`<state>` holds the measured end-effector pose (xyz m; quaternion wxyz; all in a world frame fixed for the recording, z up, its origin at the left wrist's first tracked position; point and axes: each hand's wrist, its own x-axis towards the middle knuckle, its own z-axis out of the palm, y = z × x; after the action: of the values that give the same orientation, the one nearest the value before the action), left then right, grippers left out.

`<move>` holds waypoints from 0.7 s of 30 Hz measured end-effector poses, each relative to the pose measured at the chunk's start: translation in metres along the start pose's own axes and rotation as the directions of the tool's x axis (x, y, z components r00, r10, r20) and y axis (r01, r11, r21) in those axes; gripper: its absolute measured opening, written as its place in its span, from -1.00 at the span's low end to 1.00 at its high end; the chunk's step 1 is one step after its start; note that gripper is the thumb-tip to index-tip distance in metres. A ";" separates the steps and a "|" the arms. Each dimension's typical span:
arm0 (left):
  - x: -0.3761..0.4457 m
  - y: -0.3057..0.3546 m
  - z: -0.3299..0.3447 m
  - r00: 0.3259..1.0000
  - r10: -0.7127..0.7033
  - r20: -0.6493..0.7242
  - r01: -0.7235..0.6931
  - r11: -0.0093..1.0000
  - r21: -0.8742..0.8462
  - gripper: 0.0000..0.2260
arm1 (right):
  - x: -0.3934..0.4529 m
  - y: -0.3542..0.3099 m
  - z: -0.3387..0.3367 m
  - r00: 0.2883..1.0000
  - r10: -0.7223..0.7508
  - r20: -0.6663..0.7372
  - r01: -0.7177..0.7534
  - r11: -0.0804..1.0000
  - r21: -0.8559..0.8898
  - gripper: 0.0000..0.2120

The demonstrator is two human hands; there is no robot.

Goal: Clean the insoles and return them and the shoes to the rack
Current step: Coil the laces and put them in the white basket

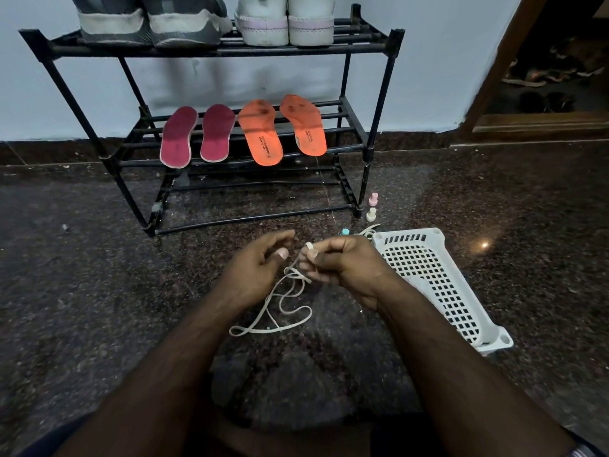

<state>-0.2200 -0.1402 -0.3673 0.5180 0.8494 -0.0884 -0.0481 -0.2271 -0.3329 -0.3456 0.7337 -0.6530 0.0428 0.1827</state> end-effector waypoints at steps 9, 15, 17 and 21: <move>-0.001 0.001 0.021 0.999 0.037 0.033 -0.027 0.961 -0.274 -0.71 | -0.012 -0.003 0.019 0.937 0.045 0.346 -0.207 0.869 0.449 -0.73; -0.004 0.004 0.020 1.000 0.031 -0.003 -0.031 0.973 -0.228 -0.74 | -0.011 -0.002 0.025 0.939 0.103 0.328 -0.237 0.885 0.400 -0.76; -0.005 0.003 0.021 0.998 0.047 0.045 -0.038 0.985 -0.169 -0.74 | -0.012 -0.005 0.028 0.956 0.032 0.291 -0.172 0.864 0.472 -0.83; -0.008 0.001 0.033 0.980 0.022 0.197 -0.017 0.999 -0.030 -0.76 | 0.003 -0.002 0.027 0.976 -0.190 -0.106 0.217 0.812 0.542 -0.86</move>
<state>-0.2339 -0.1677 -0.3819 0.5191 0.8322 -0.1470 -0.1282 -0.2288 -0.3059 -0.3407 0.9045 -0.4191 0.0406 0.0677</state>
